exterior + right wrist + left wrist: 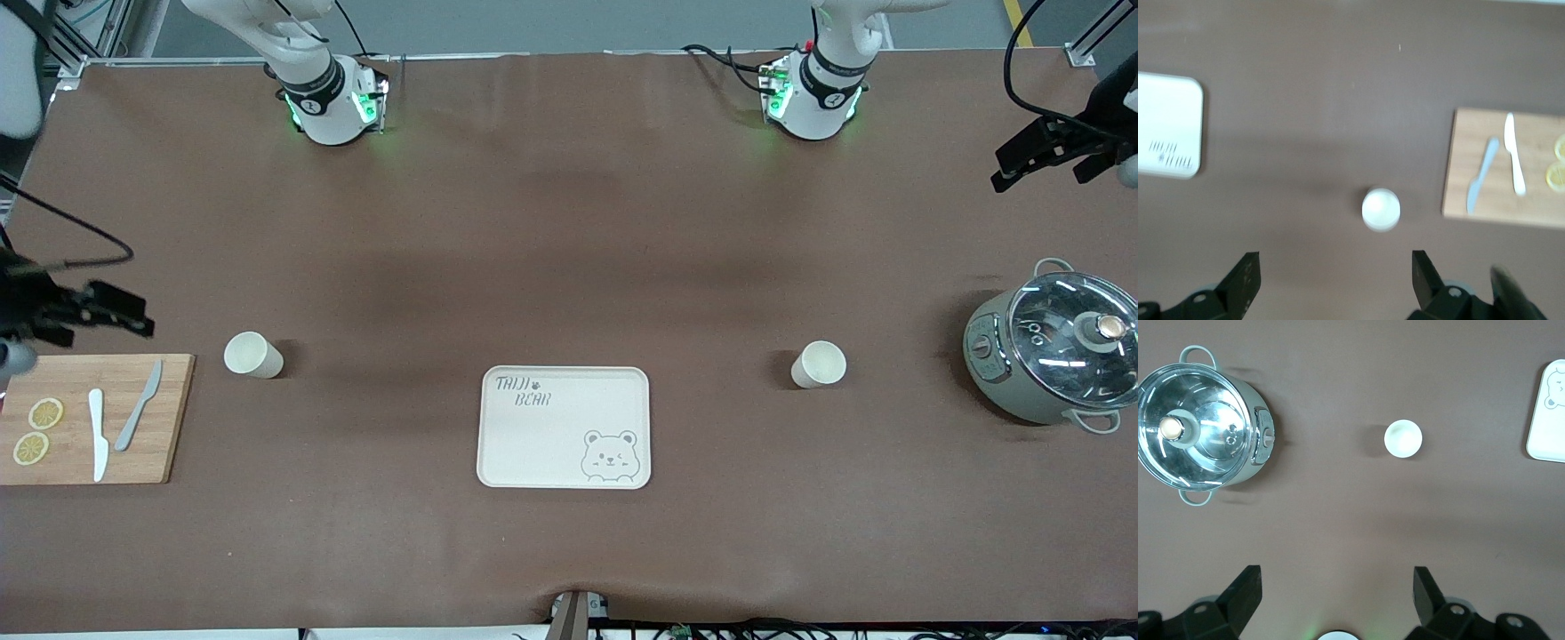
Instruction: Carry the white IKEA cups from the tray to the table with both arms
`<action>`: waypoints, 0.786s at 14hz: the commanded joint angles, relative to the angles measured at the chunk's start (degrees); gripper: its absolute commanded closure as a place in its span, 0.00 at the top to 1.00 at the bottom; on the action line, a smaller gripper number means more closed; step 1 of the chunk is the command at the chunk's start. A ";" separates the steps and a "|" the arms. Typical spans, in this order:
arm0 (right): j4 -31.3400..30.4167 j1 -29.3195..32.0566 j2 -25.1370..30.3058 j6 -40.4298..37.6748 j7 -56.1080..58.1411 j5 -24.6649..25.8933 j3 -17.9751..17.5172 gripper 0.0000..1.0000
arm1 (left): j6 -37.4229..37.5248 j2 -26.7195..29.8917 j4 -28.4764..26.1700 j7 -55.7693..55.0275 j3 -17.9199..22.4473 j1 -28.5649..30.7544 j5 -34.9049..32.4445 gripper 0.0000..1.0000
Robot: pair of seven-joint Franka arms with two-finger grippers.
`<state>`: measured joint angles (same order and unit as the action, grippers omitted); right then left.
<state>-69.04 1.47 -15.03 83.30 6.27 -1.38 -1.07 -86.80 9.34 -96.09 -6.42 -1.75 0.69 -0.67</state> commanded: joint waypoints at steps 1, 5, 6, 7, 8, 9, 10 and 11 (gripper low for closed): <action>-15.20 1.86 10.78 2.02 0.06 0.59 -0.25 1.00 | -0.56 0.77 -0.68 0.00 -0.27 -0.25 0.93 1.00; -20.43 5.90 12.04 4.24 0.23 0.50 -0.16 1.00 | -0.65 0.06 -0.50 -0.09 -0.36 -0.25 0.85 1.00; -20.70 6.26 12.13 4.24 0.41 0.32 -0.25 1.00 | -0.65 -0.03 -0.50 -0.08 -0.36 -0.25 0.84 1.00; -20.26 5.83 12.22 4.33 0.67 0.50 -0.51 1.00 | -0.56 0.06 -0.33 0.00 -0.36 -0.25 0.84 1.00; -19.30 5.13 12.22 3.80 0.93 0.85 -0.69 1.00 | -0.56 0.06 -0.15 0.26 -0.36 -0.25 0.32 1.00; -17.73 3.99 12.22 3.10 0.76 1.02 -0.69 1.00 | -0.56 -0.03 0.20 0.70 -0.45 -0.34 -0.73 1.00; -16.32 3.11 12.22 2.05 0.58 1.37 -0.60 1.00 | -0.48 0.06 0.37 0.53 -1.32 -0.25 -0.74 1.00; -14.65 2.67 12.04 1.52 0.58 1.46 -0.69 1.00 | -0.39 -0.03 0.38 0.36 -1.50 -0.08 -0.65 1.00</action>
<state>-86.21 5.34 -3.97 86.55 7.03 -1.26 -1.49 -87.08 9.09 -96.13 -6.41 -2.41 0.51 -0.68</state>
